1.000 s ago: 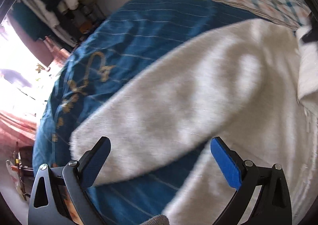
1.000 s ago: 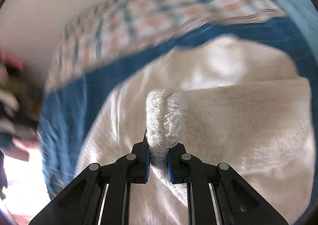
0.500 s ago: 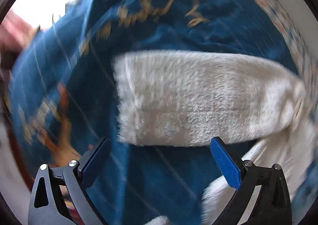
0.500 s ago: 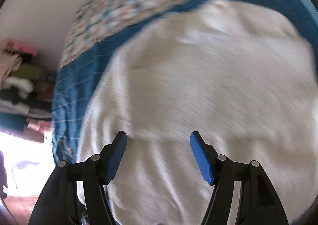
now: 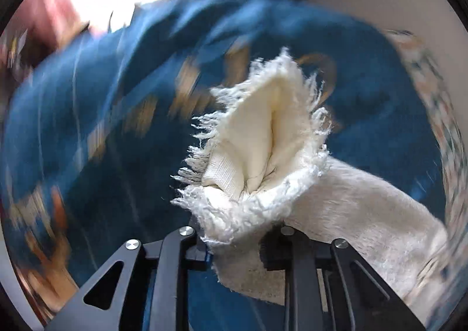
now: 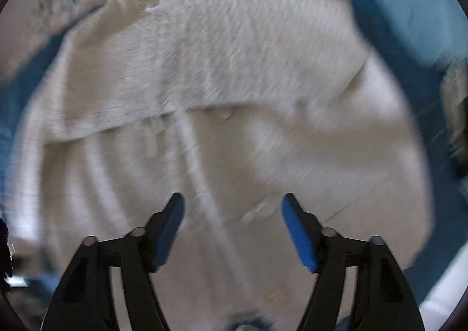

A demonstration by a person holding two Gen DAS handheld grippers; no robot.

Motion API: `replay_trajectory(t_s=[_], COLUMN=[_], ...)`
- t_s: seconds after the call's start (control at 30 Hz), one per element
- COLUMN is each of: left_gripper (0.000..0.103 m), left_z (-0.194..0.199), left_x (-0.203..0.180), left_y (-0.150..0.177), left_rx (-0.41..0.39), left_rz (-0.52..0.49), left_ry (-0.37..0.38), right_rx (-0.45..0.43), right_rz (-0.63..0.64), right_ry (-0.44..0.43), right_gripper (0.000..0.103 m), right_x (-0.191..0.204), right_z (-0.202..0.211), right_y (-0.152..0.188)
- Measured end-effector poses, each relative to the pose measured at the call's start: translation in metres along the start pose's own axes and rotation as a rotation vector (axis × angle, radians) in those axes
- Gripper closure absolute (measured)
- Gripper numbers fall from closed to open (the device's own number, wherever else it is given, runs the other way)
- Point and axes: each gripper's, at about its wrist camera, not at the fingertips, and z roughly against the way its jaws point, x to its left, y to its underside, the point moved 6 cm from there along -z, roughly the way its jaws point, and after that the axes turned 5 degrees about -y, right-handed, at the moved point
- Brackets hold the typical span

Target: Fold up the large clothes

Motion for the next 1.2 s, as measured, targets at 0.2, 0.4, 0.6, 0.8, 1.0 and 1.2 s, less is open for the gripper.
replay_trajectory(t_s=[0.2,0.4,0.6,0.8,1.0,1.2], left_gripper=[0.088,0.088,0.089,0.089,0.088,0.053], left_z=[0.076,0.128,0.176,0.220,0.228,0.213], left_x=[-0.082,-0.139,-0.219,-0.326,-0.411,-0.444], left_y=[-0.039,-0.015,0.058,0.173,0.306,0.380], left_rx=[-0.334,-0.495,-0.487,-0.351,-0.150,-0.037], left_rz=[-0.372,-0.624,-0.807,-0.987,-1.129,-1.261], left_ry=[-0.017,0.041,0.205,0.418,0.530,0.510], right_rx=[-0.106,-0.115,-0.157,-0.127,-0.080,-0.033], right_rz=[0.076,0.068,0.003,-0.150,-0.266,-0.330], right_ry=[0.072,0.017,-0.062,-0.026,0.062,0.053], right_gripper=[0.016,0.016,0.016,0.016,0.016,0.016], right_x=[0.033,0.054,0.029,-0.074,-0.181,-0.243], right_z=[-0.006,-0.015,-0.007,-0.011,-0.019,-0.023], right_y=[-0.034,-0.057,-0.078,-0.076,-0.064,-0.054])
